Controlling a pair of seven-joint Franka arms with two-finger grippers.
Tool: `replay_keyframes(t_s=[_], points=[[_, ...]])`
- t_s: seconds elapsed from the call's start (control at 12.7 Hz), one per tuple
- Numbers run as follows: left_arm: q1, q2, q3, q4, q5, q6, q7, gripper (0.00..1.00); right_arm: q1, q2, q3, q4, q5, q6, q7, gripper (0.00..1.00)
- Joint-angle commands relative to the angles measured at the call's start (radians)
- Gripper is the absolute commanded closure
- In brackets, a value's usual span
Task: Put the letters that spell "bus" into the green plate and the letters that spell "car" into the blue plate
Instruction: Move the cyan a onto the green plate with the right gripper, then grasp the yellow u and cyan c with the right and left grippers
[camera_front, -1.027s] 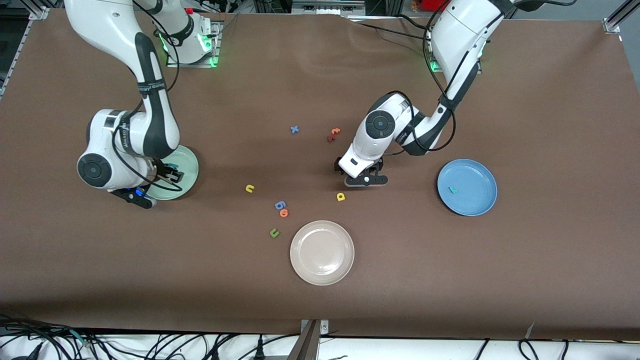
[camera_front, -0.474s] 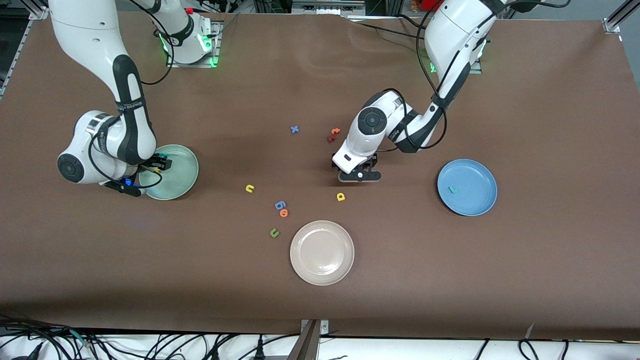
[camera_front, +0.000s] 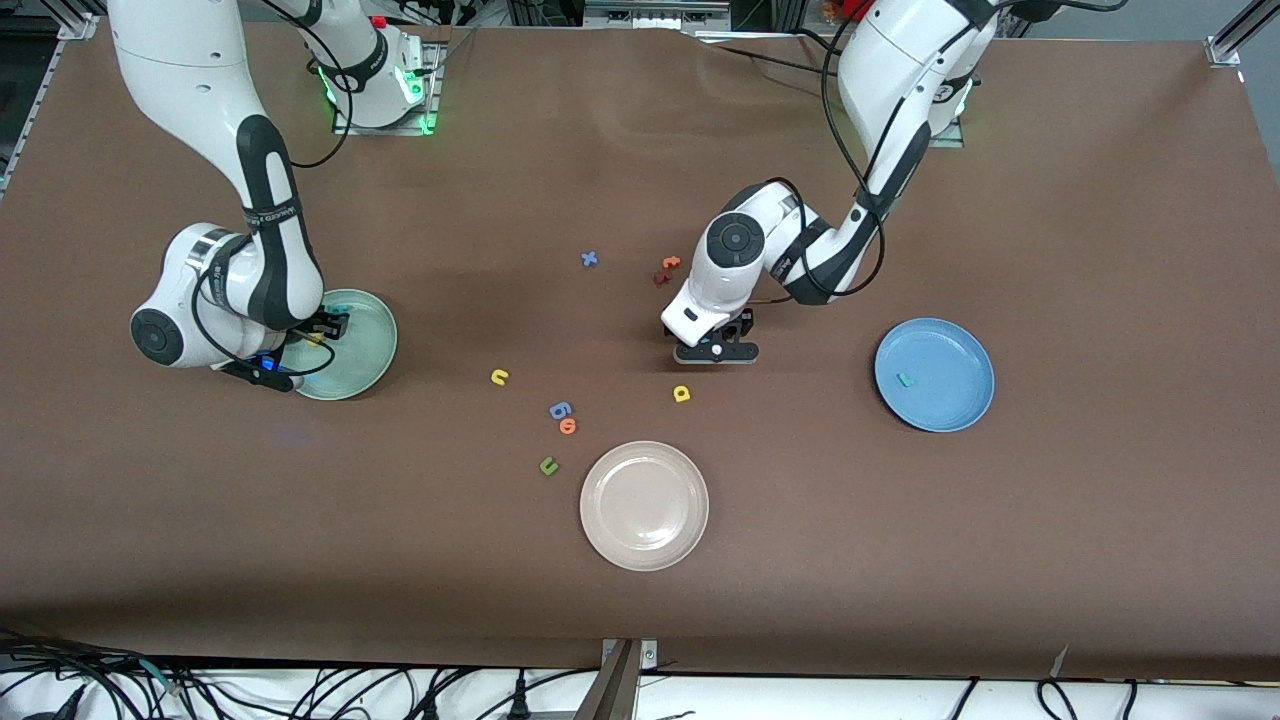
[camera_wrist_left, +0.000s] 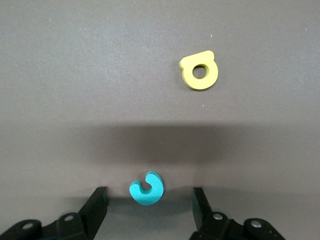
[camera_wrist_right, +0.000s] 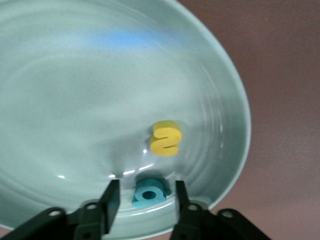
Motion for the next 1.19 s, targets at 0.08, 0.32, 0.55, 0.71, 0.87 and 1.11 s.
replay_keyframes(t_s=[0.08,0.32,0.55,0.71,0.87,1.11], points=[[-0.021,0.010,0.019,0.044,0.035,-0.046,-0.027,0.35,0.021,-0.046,-0.001,0.039,0.024,-0.017,0.021,0.01],[-0.021,0.010,0.019,0.045,0.035,-0.046,-0.028,0.44,0.102,-0.063,-0.003,0.125,0.022,-0.049,0.212,0.01],[-0.021,0.011,0.019,0.045,0.035,-0.046,-0.028,0.51,0.220,-0.050,-0.003,0.192,0.016,-0.011,0.410,0.01],[-0.021,0.016,0.019,0.044,0.035,-0.046,-0.028,0.55,0.289,-0.029,-0.001,0.192,0.016,0.087,0.504,0.01],[-0.021,0.016,0.019,0.044,0.035,-0.046,-0.028,0.63,0.347,0.002,0.000,0.192,0.017,0.160,0.604,0.02],[-0.021,0.016,0.019,0.044,0.035,-0.046,-0.028,0.70,0.403,0.038,0.011,0.183,0.022,0.262,0.707,0.02]])
